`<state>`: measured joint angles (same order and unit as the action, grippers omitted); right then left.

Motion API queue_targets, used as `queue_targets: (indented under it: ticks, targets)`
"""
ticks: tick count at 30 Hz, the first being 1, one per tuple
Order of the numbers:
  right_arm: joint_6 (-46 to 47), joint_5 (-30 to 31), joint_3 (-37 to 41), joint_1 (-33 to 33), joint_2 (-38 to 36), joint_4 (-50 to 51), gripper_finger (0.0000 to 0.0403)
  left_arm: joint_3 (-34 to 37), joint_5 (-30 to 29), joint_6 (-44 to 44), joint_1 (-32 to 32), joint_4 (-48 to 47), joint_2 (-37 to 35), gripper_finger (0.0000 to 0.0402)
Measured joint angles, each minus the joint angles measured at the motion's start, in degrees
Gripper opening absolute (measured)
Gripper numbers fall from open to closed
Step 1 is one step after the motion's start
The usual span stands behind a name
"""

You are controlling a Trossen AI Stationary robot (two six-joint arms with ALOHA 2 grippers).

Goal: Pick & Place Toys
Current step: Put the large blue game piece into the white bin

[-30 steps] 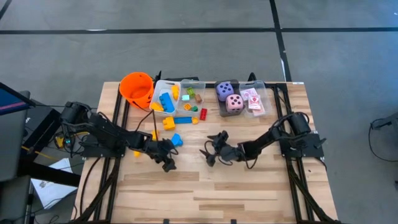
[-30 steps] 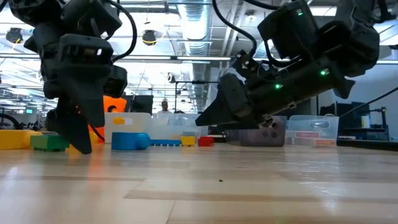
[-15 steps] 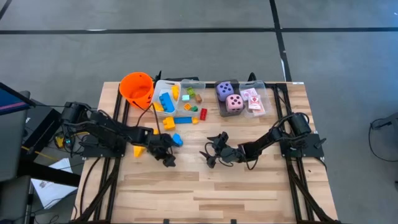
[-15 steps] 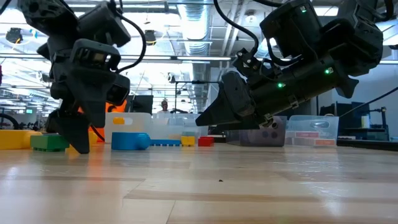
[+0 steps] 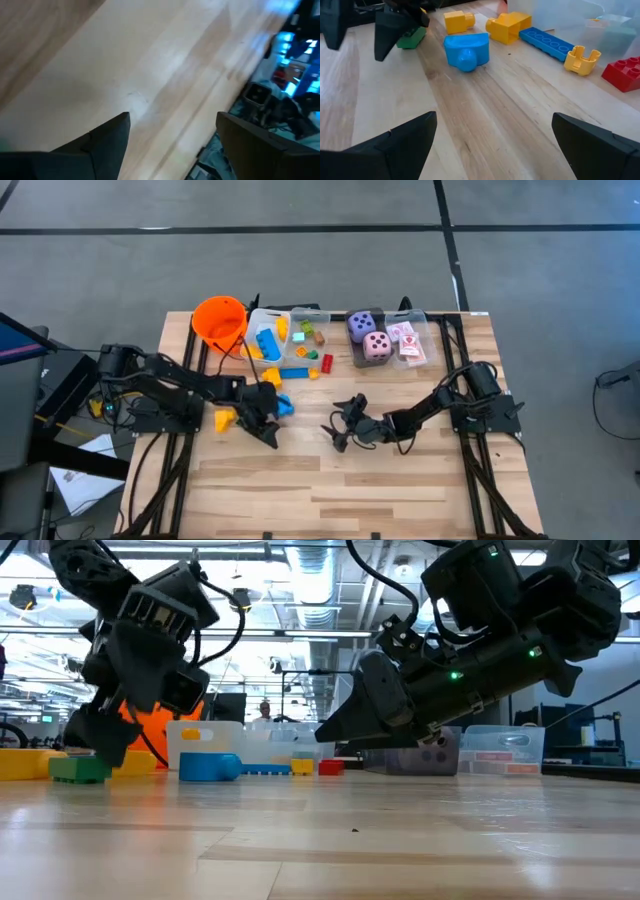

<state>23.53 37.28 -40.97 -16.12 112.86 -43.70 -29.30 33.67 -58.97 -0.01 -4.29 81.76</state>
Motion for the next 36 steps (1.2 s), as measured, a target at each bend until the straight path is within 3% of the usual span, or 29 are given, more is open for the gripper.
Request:
queue_targets:
  ticks: [6, 14, 16, 26, 36]
  targets:
    - [0.00, 0.00, 0.00, 0.01, 0.00, 0.00, 0.0388, -0.04, -1.24, 0.01, 2.21, -0.10, -8.16, 0.0287]
    - [0.00, 0.01, 0.00, 0.02, 0.00, 0.00, 0.0388, -0.15, -22.64, 2.94, 2.01, -13.55, -19.75, 0.0273]
    - [0.00, 0.00, 0.00, 0.02, 0.00, -0.02, 0.0388, -0.15, -26.65, 3.02, 1.92, -16.39, -19.96, 0.0269]
    - [-0.01, 0.03, 0.00, 0.11, 0.00, -0.02, 0.0388, -0.15, -34.71, 2.15, 3.04, -16.90, -13.75, 0.0244]
    - [-0.02, 0.04, 0.00, 0.11, -0.01, -0.02, 0.0388, -0.15, -37.14, 3.21, 3.00, -6.86, -7.32, 0.0217]
